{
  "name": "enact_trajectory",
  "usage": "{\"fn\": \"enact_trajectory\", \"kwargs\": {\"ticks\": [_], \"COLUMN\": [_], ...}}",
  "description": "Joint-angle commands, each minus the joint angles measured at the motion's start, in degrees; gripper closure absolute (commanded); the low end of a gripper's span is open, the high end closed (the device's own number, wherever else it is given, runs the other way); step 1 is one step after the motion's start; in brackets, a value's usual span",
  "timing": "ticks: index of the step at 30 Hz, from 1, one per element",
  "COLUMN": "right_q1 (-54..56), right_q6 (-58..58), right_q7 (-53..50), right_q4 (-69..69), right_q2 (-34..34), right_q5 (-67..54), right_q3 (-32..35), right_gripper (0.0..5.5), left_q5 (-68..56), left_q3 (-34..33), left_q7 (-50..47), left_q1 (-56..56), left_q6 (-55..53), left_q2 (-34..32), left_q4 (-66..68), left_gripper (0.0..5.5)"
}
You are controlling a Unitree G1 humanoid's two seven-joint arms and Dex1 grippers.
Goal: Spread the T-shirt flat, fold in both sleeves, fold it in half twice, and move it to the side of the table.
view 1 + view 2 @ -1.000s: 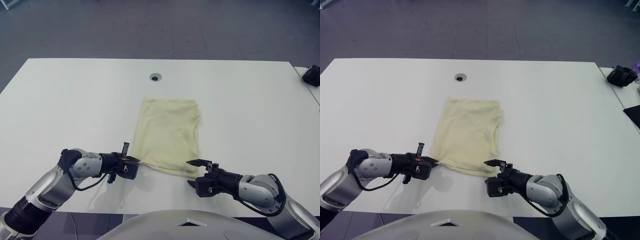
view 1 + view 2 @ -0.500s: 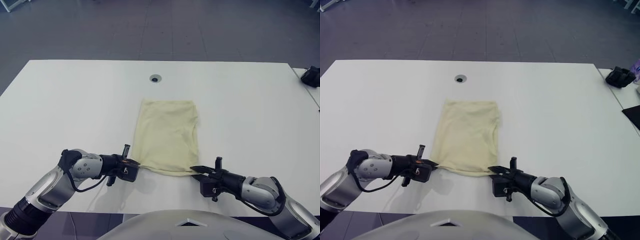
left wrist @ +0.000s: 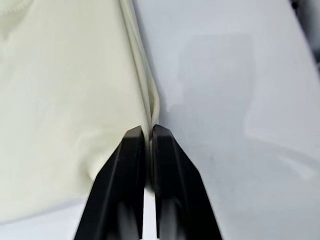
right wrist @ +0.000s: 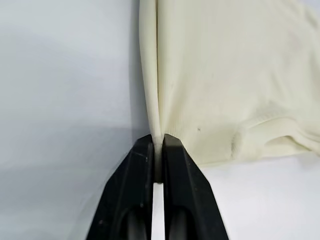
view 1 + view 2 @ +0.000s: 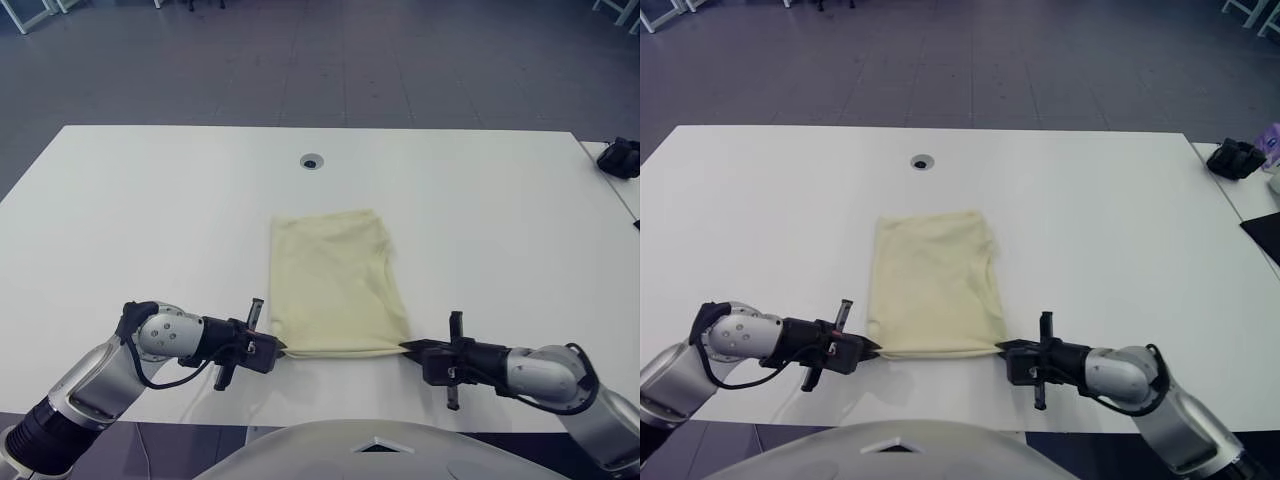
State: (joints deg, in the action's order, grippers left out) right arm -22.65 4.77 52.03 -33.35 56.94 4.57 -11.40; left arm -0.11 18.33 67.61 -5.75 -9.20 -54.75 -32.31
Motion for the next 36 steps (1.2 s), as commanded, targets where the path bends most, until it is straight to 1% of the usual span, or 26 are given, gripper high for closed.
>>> {"fn": "enact_trajectory", "kwargs": {"ticks": [1,5,10,13,19,22,25,30,32,36], "right_q1": [0.47,1.23,3.63,6.47,11.53,11.31,11.49,17.54,20.64,25.69], "right_q6": [10.06,17.62,25.18,30.93,39.33,42.17,44.09,46.54,46.50,45.23], "right_q7": [6.84,8.91,9.47,10.10,11.32,12.03,12.57,13.75,14.26,15.40], "right_q4": [-6.29,-11.43,-16.25,-18.99,-20.04,-19.60,-18.96,-13.60,-9.89,-1.90], "right_q2": [4.57,5.70,5.84,5.59,6.32,7.23,8.01,8.72,8.71,7.32], "right_q5": [-7.49,-12.14,-16.68,-22.80,-34.21,-38.73,-42.45,-49.52,-50.49,-49.95], "right_q3": [3.19,4.22,4.16,5.53,9.14,10.90,12.32,17.47,17.80,15.87], "right_gripper": [5.44,5.44,5.44,5.44,5.44,5.44,5.44,5.44,5.44,5.44], "left_q5": [-5.19,-9.64,-13.31,-16.22,-23.07,-26.03,-28.14,-33.23,-35.74,-38.12], "left_q3": [-1.35,-1.16,-1.48,-2.18,-4.83,-6.53,-7.49,-10.03,-10.96,-10.98], "left_q7": [3.24,5.72,5.93,6.47,8.53,10.49,10.71,9.95,9.42,10.21], "left_q1": [3.10,3.41,1.40,0.82,1.42,0.67,1.11,5.50,9.20,16.33], "left_q6": [-3.76,-6.72,-10.63,-13.11,-17.20,-17.85,-18.79,-22.40,-24.93,-28.79], "left_q2": [-0.80,-1.32,-2.02,-2.78,-4.71,-6.31,-6.21,-4.51,-3.40,-1.82], "left_q4": [0.15,-0.45,-3.42,-5.01,-5.91,-5.40,-4.53,-1.99,0.58,8.54], "left_gripper": [5.44,5.45,5.45,5.45,5.45,5.45,5.45,5.45,5.45,5.45]}}
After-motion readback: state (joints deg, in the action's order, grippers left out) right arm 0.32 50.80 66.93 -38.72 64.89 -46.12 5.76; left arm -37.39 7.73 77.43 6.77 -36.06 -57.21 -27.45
